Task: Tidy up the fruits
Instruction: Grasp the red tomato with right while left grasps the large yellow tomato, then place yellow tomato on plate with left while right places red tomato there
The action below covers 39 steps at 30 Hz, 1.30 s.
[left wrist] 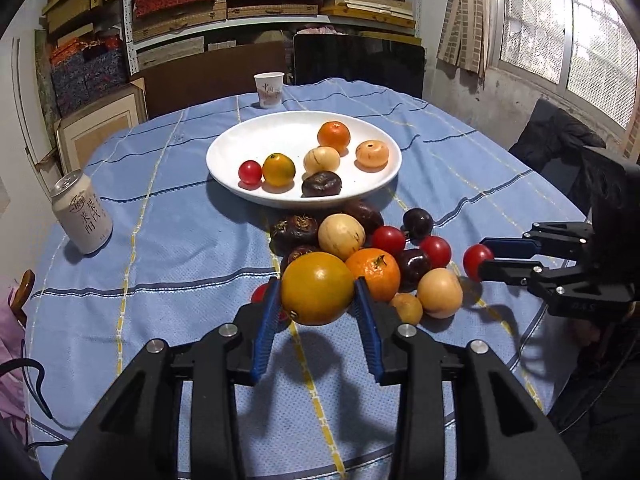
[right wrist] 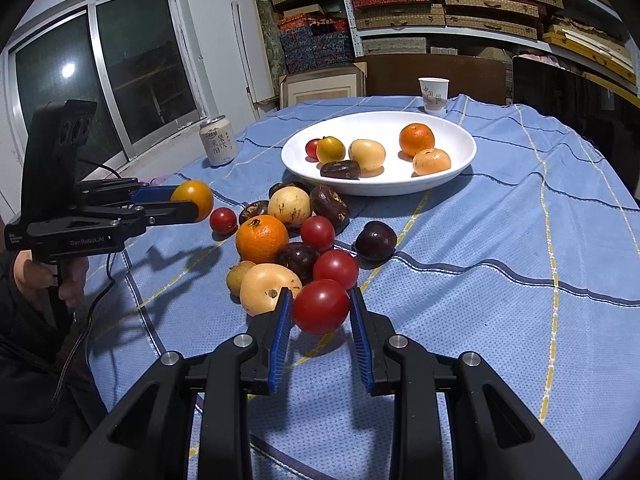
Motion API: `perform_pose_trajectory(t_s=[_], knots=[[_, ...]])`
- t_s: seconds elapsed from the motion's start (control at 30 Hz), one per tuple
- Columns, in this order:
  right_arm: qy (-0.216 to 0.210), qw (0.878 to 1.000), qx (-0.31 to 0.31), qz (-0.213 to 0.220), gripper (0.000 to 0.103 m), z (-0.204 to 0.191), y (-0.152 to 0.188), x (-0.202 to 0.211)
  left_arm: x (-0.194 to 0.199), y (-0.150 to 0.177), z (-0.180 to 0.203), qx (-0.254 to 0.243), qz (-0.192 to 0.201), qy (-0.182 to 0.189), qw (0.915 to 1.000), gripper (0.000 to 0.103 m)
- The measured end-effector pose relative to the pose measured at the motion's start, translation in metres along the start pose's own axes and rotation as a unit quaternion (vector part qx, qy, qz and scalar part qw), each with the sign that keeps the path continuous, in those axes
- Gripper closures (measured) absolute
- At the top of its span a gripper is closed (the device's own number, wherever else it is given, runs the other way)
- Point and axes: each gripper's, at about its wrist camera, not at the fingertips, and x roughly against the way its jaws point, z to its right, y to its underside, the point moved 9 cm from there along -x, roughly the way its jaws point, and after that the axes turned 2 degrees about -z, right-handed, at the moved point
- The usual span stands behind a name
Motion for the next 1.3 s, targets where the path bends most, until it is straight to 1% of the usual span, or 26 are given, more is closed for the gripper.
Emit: perform_pose_trajectory(t_s=[0.23,0.6,0.73,0.87,1.0,1.13,1.2,1.3], knots=[[-0.001,1.000,-0.013,0.005,0.074,0.004,-0.004,0.004,0.004,-0.008,0.000,-0.001,0.010,0.003,0.9999,0.067],[0.012,1.000,0.022,0.012,0.074,-0.009,-0.022,0.015,0.008,-0.017,-0.007,0.007,0.022,0.006,0.9997,0.067],[0.028,0.999,0.040,0.017,0.074,-0.005,-0.038,0.020,0.005,-0.029,-0.013,0.011,0.025,0.002,0.9996,0.067],[0.038,0.998,0.047,0.030,0.074,0.007,-0.069,0.028,0.002,-0.053,-0.022,0.013,0.036,0.000,0.9993,0.067],[0.040,0.998,0.035,0.039,0.074,0.026,-0.108,0.024,-0.013,-0.091,-0.034,0.019,0.049,-0.006,0.9986,0.067],[0.047,0.998,0.014,0.046,0.074,0.045,-0.144,0.005,-0.046,-0.130,-0.046,0.040,0.050,-0.002,0.9980,0.067],[0.063,0.997,0.010,0.044,0.074,0.058,-0.159,-0.014,-0.069,-0.146,-0.050,0.047,0.039,-0.003,0.9981,0.067],[0.080,0.996,-0.004,0.031,0.074,0.076,-0.170,-0.040,-0.104,-0.160,-0.054,0.045,0.015,-0.015,0.9988,0.067]])
